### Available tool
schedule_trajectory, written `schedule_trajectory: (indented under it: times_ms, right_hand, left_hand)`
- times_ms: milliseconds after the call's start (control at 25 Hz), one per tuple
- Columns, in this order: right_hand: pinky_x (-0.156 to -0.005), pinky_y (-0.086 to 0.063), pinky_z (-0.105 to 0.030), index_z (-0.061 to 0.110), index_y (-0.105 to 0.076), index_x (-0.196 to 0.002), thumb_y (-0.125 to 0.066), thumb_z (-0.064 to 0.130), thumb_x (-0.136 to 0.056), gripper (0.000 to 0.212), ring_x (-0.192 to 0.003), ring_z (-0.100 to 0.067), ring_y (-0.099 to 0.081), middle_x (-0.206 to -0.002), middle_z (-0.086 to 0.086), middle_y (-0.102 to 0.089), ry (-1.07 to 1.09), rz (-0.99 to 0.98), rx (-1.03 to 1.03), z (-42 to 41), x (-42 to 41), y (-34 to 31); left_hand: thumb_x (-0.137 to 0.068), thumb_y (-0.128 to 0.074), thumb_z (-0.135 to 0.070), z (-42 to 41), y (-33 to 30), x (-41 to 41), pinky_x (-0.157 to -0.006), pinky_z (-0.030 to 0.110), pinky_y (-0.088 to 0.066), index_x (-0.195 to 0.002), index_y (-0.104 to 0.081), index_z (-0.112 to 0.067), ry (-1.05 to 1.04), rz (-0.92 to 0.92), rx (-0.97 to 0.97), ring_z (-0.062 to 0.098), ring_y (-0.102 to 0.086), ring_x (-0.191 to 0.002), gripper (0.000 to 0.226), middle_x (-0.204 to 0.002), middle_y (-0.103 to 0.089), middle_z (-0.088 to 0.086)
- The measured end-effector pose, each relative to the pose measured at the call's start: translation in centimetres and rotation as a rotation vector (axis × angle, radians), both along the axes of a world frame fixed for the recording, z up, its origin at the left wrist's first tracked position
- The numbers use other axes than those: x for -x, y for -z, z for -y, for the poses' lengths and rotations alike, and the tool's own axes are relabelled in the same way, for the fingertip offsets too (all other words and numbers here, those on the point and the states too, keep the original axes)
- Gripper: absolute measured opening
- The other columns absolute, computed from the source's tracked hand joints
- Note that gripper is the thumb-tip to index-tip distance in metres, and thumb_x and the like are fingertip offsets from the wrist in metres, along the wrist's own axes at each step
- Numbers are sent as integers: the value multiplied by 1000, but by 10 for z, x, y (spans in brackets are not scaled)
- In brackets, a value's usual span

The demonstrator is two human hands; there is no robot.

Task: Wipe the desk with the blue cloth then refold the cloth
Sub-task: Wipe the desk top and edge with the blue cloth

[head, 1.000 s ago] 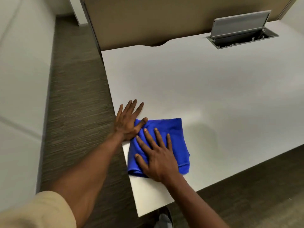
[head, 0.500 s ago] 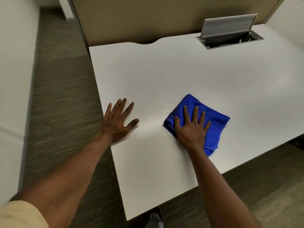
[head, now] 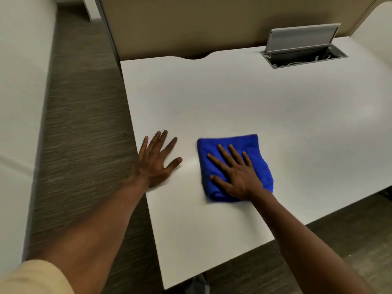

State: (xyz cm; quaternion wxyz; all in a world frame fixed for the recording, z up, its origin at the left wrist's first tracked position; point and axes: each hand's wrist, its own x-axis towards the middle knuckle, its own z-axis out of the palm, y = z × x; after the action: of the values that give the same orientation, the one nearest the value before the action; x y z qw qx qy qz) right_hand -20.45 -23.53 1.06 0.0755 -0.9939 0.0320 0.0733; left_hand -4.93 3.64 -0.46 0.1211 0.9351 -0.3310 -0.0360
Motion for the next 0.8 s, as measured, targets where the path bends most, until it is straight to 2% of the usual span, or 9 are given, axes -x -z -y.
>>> schedule_trajectory:
  times_ms: [120,200,360,560,680,800]
  right_hand:
    - [-127,6,-58,59,6,-158,-22,77,-97,69,-161,-23,11,-174,12,11,43,-60,-3,-1,-52,-7]
    - [-127,7,-59,57,6,-159,-21,76,-98,70,-161,-24,13,-174,11,12,41,-60,-5,0,-50,-8]
    - [-128,1,-58,55,3,-160,-17,77,-96,71,-161,-23,12,-175,12,8,35,2,0,-9,26,-3]
    - [-126,-1,-55,49,-13,-163,-29,70,-100,68,-162,-24,4,-175,11,-2,-27,68,0,-19,117,5]
    - [-127,0,-53,52,-12,-161,-31,71,-98,69,-162,-22,2,-175,14,-1,-77,68,-7,2,92,4]
    - [-129,-5,-54,57,-9,-160,-29,76,-92,73,-162,-21,-1,-175,15,-1,61,51,29,31,33,-2]
  left_hand:
    - [-92,-11,-75,0,-7,2,-129,49,4,-164,-11,-35,16,-25,3,17,6,-160,83,-174,0,1]
    - [-91,-10,-75,0,-11,4,-129,49,4,-164,-12,-34,13,-29,-2,18,6,-160,84,-174,0,1]
    - [-92,-10,-74,1,-9,2,-129,49,3,-164,-11,-35,10,-30,-10,17,7,-160,82,-174,1,0]
    - [-96,-13,-74,0,0,-1,-129,50,3,-164,-10,-37,12,-9,16,16,9,-160,78,-174,2,-1]
    - [-97,-13,-75,-2,4,-2,-129,50,2,-164,-9,-38,12,5,27,15,10,-159,77,-174,3,-2]
    - [-97,-12,-76,-1,5,-2,-129,50,2,-164,-10,-38,11,12,39,14,9,-160,77,-174,3,-2]
